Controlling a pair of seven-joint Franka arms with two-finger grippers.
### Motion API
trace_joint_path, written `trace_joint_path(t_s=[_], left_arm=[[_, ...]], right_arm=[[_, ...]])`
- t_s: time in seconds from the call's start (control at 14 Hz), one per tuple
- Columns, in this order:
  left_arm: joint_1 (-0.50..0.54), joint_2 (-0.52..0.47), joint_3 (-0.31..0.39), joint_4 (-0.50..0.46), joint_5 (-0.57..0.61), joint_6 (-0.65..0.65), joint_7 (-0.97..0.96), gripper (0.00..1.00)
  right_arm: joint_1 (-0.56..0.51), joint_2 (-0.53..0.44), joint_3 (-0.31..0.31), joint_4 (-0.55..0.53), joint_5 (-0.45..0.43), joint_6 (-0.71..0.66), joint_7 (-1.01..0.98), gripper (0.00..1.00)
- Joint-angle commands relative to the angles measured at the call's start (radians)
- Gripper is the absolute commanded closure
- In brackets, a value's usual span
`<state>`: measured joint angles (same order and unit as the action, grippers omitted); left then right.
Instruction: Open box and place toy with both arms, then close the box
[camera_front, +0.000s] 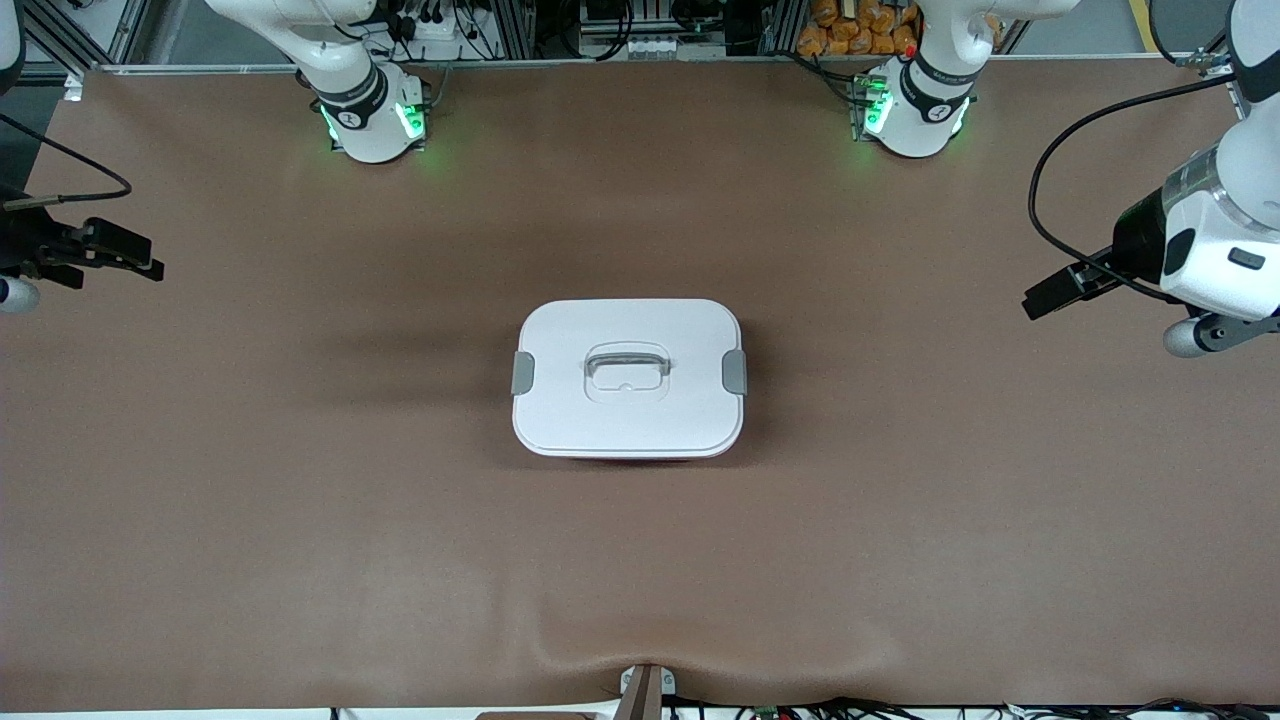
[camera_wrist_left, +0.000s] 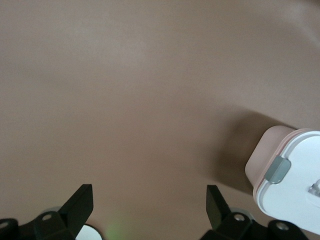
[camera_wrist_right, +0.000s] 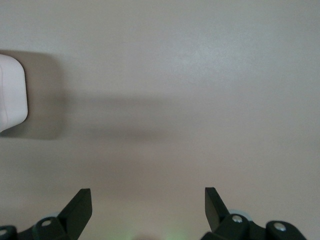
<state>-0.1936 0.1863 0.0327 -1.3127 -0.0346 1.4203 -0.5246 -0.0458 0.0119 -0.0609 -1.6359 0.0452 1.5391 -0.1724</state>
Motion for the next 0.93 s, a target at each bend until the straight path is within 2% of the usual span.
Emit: trace_joint_path(t_s=[0.0, 0.14, 0.21, 0.36, 0.5, 0.86], left_arm=[[0.011, -0.034, -0.002, -0.026, -0.011, -0.023, 0.067, 0.0], [0.023, -0.056, -0.003, -0.039, -0.007, -0.04, 0.084, 0.0], [0.069, -0.1, -0.032, -0.087, -0.007, -0.04, 0.115, 0.0], [0.225, -0.21, -0.176, -0.237, -0.014, 0.011, 0.15, 0.0], [0.221, -0.269, -0.207, -0.315, -0.002, 0.035, 0.14, 0.0], [0.253, -0.275, -0.218, -0.359, -0.001, 0.077, 0.169, 0.0]], right_arm=[[-0.02, 0.011, 0.015, 0.019, -0.008, -0.005, -0.004, 0.0], [-0.02, 0.011, 0.015, 0.019, -0.008, -0.005, -0.004, 0.0], [-0.02, 0.011, 0.015, 0.019, -0.008, -0.005, -0.004, 0.0], [-0.019, 0.011, 0.015, 0.021, -0.008, -0.005, -0.004, 0.0], [-0.02, 0.011, 0.015, 0.021, -0.008, -0.005, -0.004, 0.0], [-0.02, 0.013, 0.015, 0.021, -0.007, -0.005, -0.004, 0.0]])
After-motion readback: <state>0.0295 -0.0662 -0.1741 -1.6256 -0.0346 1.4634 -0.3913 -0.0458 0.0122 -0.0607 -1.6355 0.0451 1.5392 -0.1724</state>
